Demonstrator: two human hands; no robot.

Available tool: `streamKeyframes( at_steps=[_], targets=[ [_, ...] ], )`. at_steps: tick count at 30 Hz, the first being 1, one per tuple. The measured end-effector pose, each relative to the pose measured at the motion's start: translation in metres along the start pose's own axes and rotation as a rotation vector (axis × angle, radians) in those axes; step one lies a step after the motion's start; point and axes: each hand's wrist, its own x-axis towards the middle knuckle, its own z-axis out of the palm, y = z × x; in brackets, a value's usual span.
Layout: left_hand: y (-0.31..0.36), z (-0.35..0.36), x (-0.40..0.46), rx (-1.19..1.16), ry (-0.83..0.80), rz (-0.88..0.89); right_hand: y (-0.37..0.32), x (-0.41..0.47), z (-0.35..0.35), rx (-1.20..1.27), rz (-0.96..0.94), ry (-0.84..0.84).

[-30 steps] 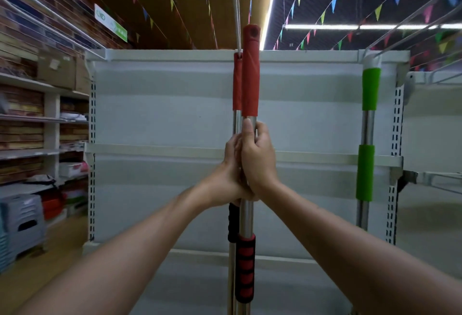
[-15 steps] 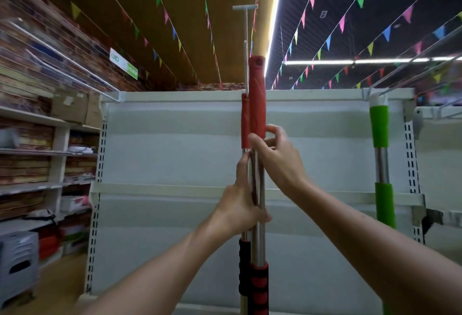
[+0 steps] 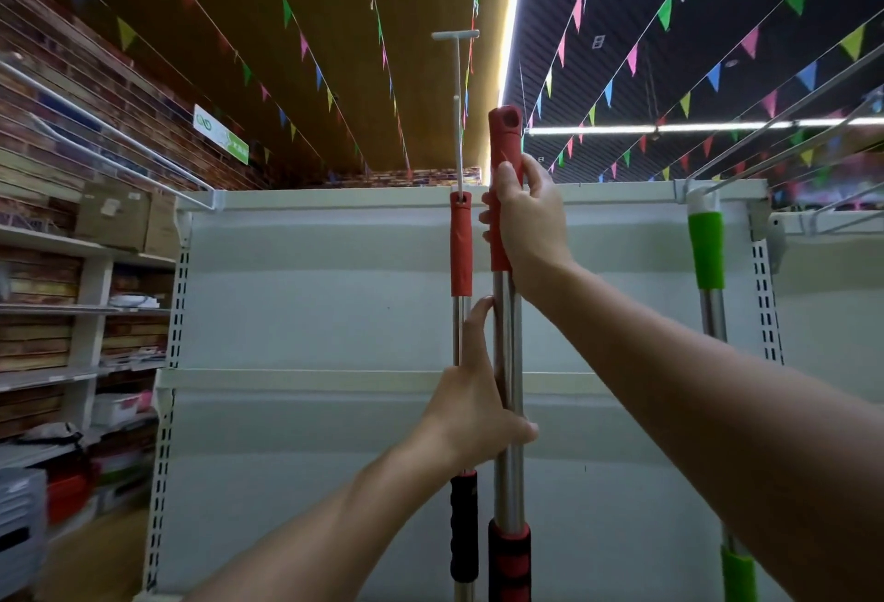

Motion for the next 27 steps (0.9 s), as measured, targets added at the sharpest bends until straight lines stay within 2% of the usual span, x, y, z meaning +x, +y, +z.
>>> streamKeyframes(
  at_steps=[7, 12, 18, 27],
  targets=[
    [0.019, -0.019, 0.005, -0.018, -0.154, -0.103, -0.012, -0.011, 0.010, -0.068, -0.070, 0.072],
    [0.032, -0.043, 0.014, -0.155, -0.013, -0.016, -0.027, -0.012, 0.021, -0.110, -0.120, 0.075],
    [0.024, -0.041, 0.013, -0.100, 0.149, 0.099, -0.035, -0.014, 0.029, -0.114, -0.106, 0.076],
    [0.022, -0.043, 0.014, 0.051, 0.182, 0.143, -0.035, -0.015, 0.027, -0.167, -0.113, 0.112]
  ],
)
